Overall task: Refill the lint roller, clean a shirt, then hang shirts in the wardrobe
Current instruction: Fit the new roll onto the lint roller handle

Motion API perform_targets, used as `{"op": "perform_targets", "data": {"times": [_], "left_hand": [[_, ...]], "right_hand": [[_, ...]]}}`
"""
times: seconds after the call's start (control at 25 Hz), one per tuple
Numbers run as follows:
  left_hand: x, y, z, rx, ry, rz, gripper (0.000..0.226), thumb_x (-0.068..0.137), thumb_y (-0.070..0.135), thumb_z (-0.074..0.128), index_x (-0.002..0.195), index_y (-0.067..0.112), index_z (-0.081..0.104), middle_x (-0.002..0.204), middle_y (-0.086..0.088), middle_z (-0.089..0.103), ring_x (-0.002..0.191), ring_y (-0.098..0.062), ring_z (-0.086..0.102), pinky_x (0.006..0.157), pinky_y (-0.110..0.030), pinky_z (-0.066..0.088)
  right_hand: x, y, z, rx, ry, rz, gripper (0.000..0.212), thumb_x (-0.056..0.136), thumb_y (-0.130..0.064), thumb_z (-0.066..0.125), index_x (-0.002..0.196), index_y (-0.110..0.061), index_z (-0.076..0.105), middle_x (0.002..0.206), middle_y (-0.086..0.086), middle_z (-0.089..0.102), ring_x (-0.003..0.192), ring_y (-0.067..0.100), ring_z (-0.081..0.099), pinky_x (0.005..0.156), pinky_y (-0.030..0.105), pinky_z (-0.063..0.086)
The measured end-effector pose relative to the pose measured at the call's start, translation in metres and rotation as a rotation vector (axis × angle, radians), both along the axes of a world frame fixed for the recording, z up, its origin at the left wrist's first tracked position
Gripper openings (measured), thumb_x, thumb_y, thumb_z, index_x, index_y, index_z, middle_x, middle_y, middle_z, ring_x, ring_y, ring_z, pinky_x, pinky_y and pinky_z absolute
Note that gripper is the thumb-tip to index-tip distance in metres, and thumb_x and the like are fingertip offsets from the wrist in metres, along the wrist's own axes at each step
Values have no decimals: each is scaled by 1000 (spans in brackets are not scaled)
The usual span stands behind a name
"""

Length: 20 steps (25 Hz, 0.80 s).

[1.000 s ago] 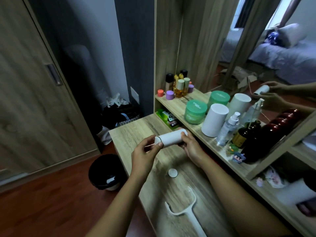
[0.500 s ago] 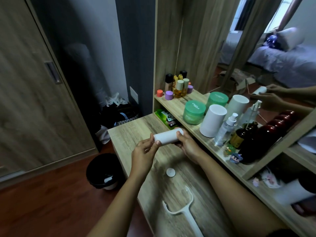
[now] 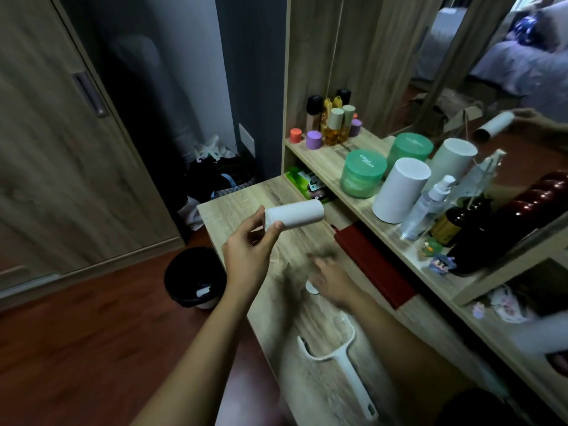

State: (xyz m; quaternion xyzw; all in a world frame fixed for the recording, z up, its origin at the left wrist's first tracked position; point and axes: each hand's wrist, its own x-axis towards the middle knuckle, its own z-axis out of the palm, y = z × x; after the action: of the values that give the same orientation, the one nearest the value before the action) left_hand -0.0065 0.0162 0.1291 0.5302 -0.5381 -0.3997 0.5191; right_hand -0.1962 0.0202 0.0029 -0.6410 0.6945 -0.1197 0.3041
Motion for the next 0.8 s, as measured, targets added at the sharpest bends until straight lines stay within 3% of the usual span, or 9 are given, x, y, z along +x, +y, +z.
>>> {"op": "perform_targets", "data": {"times": [0.16,0.32,0.36,0.44,0.52,0.56,0.64,0.8], "left_hand": [[5,-4,0,7,2,31,41,82,19,69,121,9,61,124,2,63,81,23,56,70,-2,45],[6,-5,-4,8,28,11,42,83,18,69,122,8,61,118,10,61,80,22,57,69,-3,45],[8,-6,-7,12,29,14,41,83,19,69,123,10,60,116,12,61,81,22,57,70,-3,46],[16,-10,-12,56,69,40,41,83,25,69,122,14,61,115,11,64,88,15,60,77,-9,48],[26,-17,-20,140,148,67,43,80,30,67,120,16,63,116,2,67,101,-3,63,87,-23,51],[30,-20,-24,182,174,67,41,80,28,66,119,15,64,115,-2,68,101,-8,64,84,-23,51],[33,-21,-29,250,197,46,32,84,18,63,116,14,65,112,-4,69,94,-10,64,71,-12,50],[27,-14,-31,285,245,-6,26,86,9,58,110,13,68,90,-2,69,85,-12,63,65,-10,51]], "right_hand": [[10,13,-42,-5,250,175,49,89,-27,56,137,-21,45,136,20,43,125,33,43,101,29,34],[9,8,-45,-45,227,79,39,89,-15,55,128,-17,55,129,15,53,116,32,52,96,30,41],[10,7,-37,-63,127,7,38,88,-17,57,126,-16,57,126,15,57,112,30,55,92,28,43],[12,7,-10,-130,-249,-213,33,87,-16,62,120,-15,60,115,12,65,102,23,63,80,23,47],[14,7,27,-187,-673,-347,36,87,-8,62,121,-15,57,111,5,65,97,7,63,74,11,47],[14,9,44,-209,-791,-350,39,87,-4,61,124,-15,54,110,-1,63,94,-3,62,75,8,47],[12,13,68,-212,-897,-284,44,86,-2,61,127,-15,51,110,-9,61,92,-12,61,79,8,48],[10,20,81,-175,-902,-180,44,84,-3,63,125,-18,53,117,-10,61,100,-7,62,82,9,47]]}}
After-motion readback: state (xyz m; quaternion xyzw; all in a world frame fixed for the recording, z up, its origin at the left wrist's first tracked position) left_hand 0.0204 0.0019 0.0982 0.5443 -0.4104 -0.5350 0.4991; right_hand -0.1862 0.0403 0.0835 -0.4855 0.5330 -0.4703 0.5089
